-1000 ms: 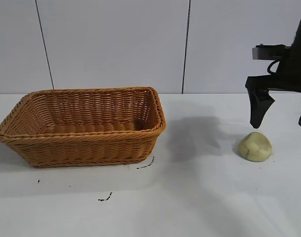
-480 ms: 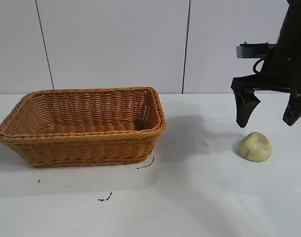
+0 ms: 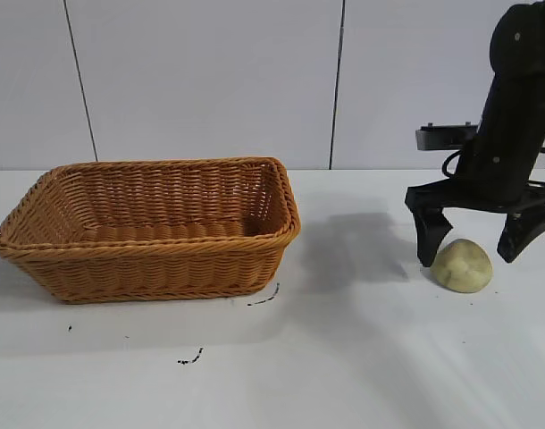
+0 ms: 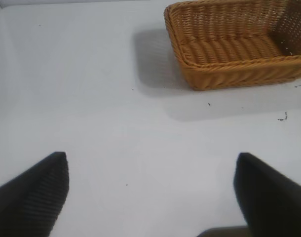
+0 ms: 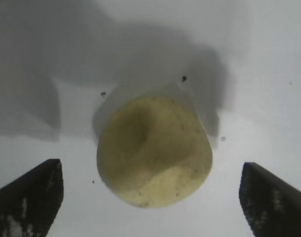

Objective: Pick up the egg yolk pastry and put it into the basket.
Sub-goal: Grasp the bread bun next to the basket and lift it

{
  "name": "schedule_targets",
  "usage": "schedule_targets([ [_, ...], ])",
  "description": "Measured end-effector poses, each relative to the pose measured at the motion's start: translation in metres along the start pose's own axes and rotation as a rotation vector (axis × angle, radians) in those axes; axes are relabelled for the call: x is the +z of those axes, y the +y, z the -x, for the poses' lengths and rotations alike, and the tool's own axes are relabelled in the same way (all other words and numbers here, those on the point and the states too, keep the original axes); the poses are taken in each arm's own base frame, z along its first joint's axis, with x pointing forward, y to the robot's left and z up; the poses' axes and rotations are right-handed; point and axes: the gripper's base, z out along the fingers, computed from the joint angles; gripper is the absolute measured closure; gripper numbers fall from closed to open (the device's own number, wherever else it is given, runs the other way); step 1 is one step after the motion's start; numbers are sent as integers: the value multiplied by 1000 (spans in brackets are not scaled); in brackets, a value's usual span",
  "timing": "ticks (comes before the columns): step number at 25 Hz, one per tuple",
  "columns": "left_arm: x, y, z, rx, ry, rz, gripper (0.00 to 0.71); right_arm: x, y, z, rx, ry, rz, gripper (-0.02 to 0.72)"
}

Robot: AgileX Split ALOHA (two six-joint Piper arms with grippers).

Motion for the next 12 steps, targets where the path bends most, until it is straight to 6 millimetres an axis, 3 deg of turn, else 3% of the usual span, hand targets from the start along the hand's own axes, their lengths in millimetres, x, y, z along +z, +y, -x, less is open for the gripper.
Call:
schedule_targets([
  [9,0,0,0,0,0,0,17,10,0,-1,1,10,1,12],
  [10,0,0,0,0,0,0,17,11,0,-1,1,14,1,35],
  [12,0,0,0,0,0,0,17,11,0,-1,1,18,1,153],
])
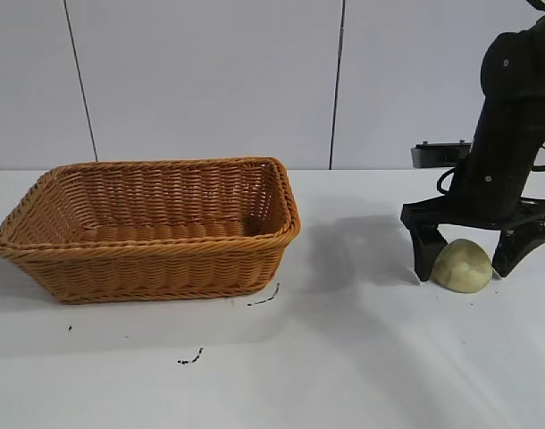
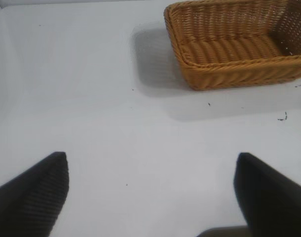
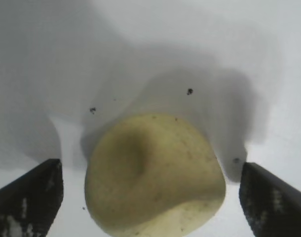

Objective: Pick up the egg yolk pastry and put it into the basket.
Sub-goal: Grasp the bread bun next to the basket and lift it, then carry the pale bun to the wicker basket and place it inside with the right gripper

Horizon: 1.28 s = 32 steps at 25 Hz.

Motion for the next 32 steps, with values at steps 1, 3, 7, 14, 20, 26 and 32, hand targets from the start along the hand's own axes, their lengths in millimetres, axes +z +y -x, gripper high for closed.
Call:
schedule_targets([
  [1,0,0,0,0,0,0,17,0,0,0,0,2,0,223],
  [3,0,0,0,0,0,0,17,0,0,0,0,2,0,393],
  [7,0,0,0,0,0,0,17,-8,0,4,0,-4,-1,543],
  [14,0,0,0,0,0,0,17,-88,0,28,-3,-104,-2,564],
  [20,0,0,0,0,0,0,17,-155,3,46,-7,-193,4,564],
  [26,0,0,0,0,0,0,17,-176,24,58,-56,-275,12,564],
  [32,0,0,0,0,0,0,17,-171,92,75,-194,-326,57,564],
])
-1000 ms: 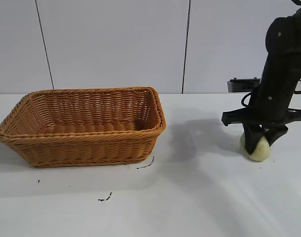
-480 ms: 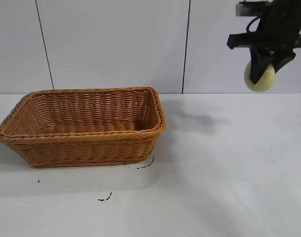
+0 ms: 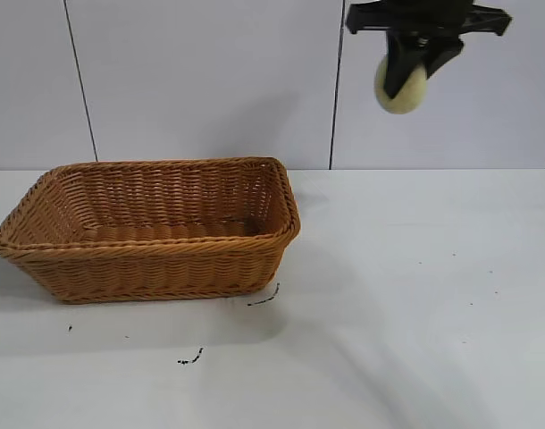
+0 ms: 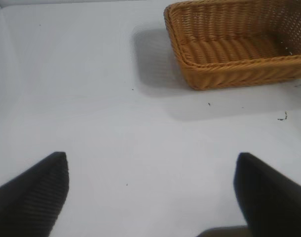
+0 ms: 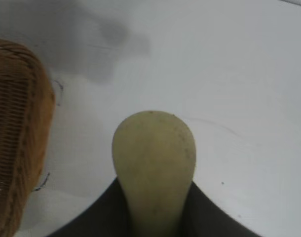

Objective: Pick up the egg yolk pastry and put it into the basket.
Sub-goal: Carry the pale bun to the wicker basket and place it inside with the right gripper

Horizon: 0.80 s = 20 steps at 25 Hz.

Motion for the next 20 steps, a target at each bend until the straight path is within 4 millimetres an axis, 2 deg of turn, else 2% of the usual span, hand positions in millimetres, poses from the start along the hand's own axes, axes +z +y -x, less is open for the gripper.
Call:
schedule_targets([
  [6,0,0,0,0,0,0,17,15,83,13,-146,-34,82,566],
  [13,0,0,0,0,0,0,17,52,173,-2,-290,-46,167,566],
  [16,0,0,0,0,0,0,17,78,197,-11,-316,-56,193,566],
  [20,0,0,0,0,0,0,17,120,205,-22,-314,-38,193,566],
])
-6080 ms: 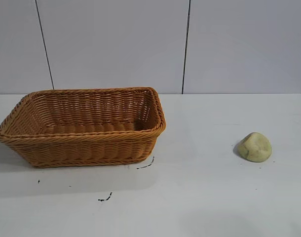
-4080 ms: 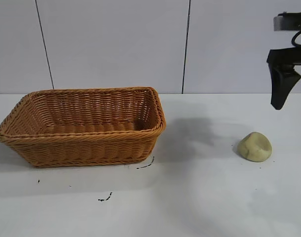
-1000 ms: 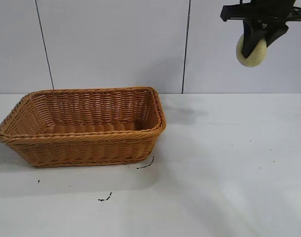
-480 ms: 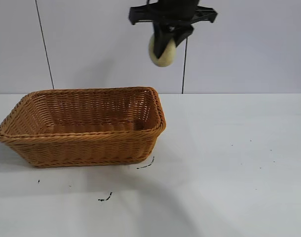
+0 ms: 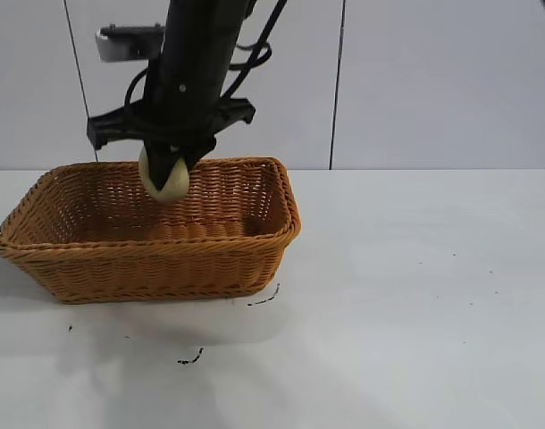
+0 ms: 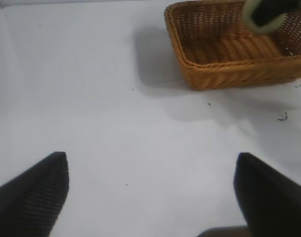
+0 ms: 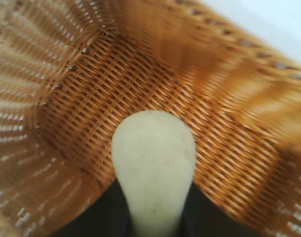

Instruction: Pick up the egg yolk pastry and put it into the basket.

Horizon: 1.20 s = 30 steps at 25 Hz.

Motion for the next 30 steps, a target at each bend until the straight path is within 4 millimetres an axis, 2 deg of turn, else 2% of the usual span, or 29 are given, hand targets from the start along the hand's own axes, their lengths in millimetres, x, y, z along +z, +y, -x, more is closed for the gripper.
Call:
schedule_targets([
  [3,0,0,0,0,0,0,17,22,-1,-9,-6,24,-8,564],
  [5,0,0,0,0,0,0,17,29,-1,-12,1,38,-8,551],
  [7,0,0,0,0,0,0,17,30,-1,-13,1,38,-8,486],
  [9,0,0,0,0,0,0,17,28,-1,-11,1,34,-8,336],
  [11,0,0,0,0,0,0,17,23,-1,-7,-3,34,-11,173],
  [13,0,0,0,0,0,0,17,15,-2,-2,-9,37,-19,74],
  [16,0,0,0,0,0,0,17,-5,-2,11,-15,31,-28,36],
  [21,0,0,0,0,0,0,17,-44,-6,31,0,-24,-35,27],
  [25,0,0,0,0,0,0,17,-57,-37,34,53,-35,-64,27],
  [28,0,0,0,0,0,0,17,-60,-81,28,120,-7,-114,27],
  [30,0,0,0,0,0,0,17,-64,-118,20,182,19,-151,27],
])
